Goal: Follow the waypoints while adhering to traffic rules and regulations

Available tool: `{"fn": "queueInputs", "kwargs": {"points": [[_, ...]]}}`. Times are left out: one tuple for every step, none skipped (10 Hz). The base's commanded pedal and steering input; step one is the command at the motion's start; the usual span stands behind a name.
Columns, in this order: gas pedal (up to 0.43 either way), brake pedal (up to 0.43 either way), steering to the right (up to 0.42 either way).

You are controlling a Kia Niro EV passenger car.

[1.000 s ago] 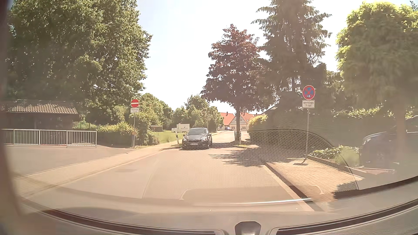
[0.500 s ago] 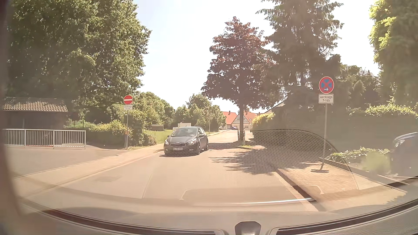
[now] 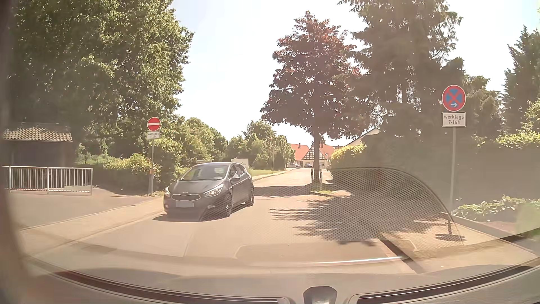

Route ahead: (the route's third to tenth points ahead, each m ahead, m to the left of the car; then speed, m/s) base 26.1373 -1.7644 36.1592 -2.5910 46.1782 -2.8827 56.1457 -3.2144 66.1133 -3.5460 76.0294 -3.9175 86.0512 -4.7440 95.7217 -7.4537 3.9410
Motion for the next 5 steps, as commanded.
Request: {"fn": "queueInputs", "kwargs": {"points": [[0.177, 0.006, -0.014], [0.177, 0.006, -0.014], [0.177, 0.006, -0.014], [0.177, 0.006, -0.014], [0.177, 0.006, -0.014]]}}
